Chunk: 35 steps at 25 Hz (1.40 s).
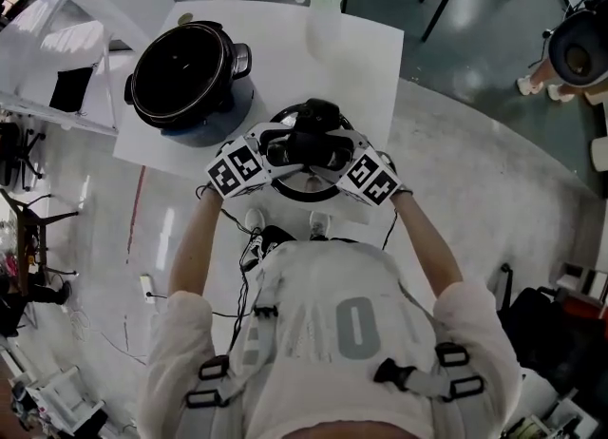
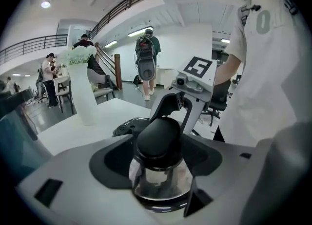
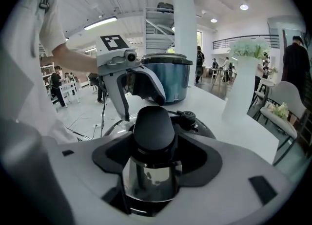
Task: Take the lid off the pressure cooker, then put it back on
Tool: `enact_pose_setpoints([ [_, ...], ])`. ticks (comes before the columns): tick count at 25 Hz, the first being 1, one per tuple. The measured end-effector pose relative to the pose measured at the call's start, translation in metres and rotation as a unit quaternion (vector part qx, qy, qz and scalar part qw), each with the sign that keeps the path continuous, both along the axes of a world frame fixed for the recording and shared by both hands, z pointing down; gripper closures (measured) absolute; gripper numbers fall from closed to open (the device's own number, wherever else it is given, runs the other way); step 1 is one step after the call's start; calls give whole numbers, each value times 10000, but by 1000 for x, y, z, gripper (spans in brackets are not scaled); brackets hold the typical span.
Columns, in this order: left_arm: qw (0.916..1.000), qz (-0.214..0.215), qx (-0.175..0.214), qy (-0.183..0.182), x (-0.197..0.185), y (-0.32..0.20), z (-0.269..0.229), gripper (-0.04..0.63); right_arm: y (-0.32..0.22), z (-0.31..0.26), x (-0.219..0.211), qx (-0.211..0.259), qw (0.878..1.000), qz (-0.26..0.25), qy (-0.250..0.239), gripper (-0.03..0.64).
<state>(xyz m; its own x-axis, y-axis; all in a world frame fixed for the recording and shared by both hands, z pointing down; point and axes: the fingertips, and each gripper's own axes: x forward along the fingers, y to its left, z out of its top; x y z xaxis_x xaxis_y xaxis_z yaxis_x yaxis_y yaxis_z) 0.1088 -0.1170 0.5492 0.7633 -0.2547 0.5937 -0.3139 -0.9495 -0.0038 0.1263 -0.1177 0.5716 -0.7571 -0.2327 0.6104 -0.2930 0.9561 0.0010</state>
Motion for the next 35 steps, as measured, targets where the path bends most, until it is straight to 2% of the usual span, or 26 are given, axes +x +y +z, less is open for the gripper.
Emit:
enact_pose_setpoints([
  [3,9998,-27,2,-188,-7,-8,9,310,1,2,-1,-53,10000,-15,-29,337],
  [9,9992,130,-366,-122,1,-6,17,313,2,5,-2,-173,9997,-102,-164,337],
  [21,9990,303,-206,-262,9,1,11,325,8,-5,4,-58,9997,-220,33,341],
  [24,9993,301,-114,-199,11,2,-16,325,9,-33,5,48,9996,-201,-169,341],
  [28,9996,270,48,-67,7,-6,-76,325,0,-93,1,166,9984,-288,-462,341],
  [35,9969,222,735,-146,-25,-29,-177,324,-23,-192,-33,781,9939,-399,-662,342],
])
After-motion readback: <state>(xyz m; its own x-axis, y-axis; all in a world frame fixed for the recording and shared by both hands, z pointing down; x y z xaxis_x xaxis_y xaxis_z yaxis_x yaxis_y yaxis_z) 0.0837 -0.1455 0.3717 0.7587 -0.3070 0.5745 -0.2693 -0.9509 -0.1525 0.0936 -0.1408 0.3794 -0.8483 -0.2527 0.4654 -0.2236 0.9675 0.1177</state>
